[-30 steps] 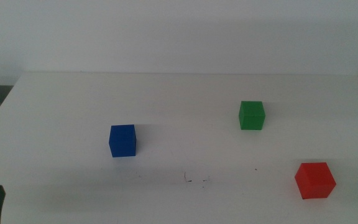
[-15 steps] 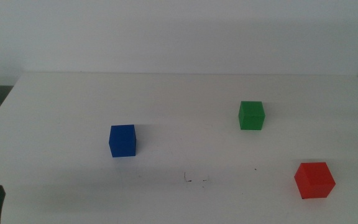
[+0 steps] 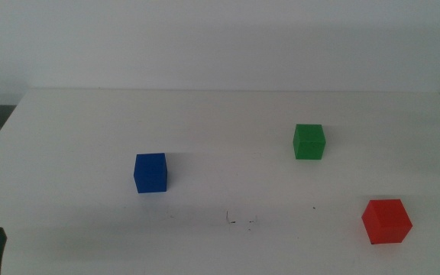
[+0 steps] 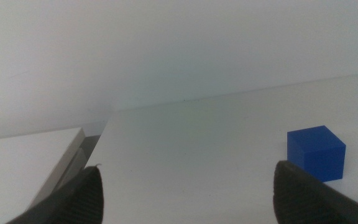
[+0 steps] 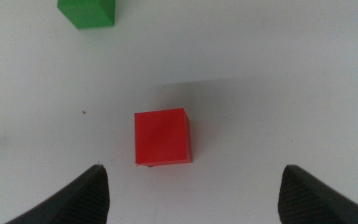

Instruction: Stack red cubes first, then green, then blue cubes in a specific spot.

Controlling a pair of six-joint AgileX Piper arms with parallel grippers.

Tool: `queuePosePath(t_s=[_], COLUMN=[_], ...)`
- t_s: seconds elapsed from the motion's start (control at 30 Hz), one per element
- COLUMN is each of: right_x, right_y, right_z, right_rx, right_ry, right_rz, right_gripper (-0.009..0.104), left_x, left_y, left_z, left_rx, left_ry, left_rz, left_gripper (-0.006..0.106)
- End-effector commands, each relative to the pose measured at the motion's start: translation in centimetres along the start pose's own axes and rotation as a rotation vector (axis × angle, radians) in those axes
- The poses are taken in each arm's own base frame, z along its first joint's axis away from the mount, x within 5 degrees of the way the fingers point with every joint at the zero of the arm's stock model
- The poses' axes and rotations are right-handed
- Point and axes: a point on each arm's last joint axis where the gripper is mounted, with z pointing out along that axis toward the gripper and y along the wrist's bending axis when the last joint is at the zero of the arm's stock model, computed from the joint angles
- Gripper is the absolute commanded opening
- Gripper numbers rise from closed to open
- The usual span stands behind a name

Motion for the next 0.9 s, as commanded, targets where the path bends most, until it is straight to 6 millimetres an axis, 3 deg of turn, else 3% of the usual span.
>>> queuePosePath(t_s=[0.0,0.3,0.6,0.87], right_x=[-1.5,-3.8,-2.9,-2.3], right_y=[0.2,3.3,4.0,3.9], right_z=[1.7,8.4,14.3,17.5], right_rx=[-0.003,0.038,0.072,0.076], right_ry=[0.069,0.272,0.409,0.438], right_rz=[-0.041,-0.112,-0.143,-0.145], right_gripper=[0.093,0.093,0.093,0.093], left_x=[-0.1,-0.1,-0.1,-0.1], left_y=[0.0,0.0,0.0,0.0], left_z=[0.0,0.0,0.0,0.0], left_rx=[-0.002,-0.002,-0.002,-0.002], left_ry=[-0.018,-0.018,-0.018,-0.018], left_rz=[-0.005,-0.005,-0.005,-0.005], left_gripper=[0.094,0.094,0.094,0.094])
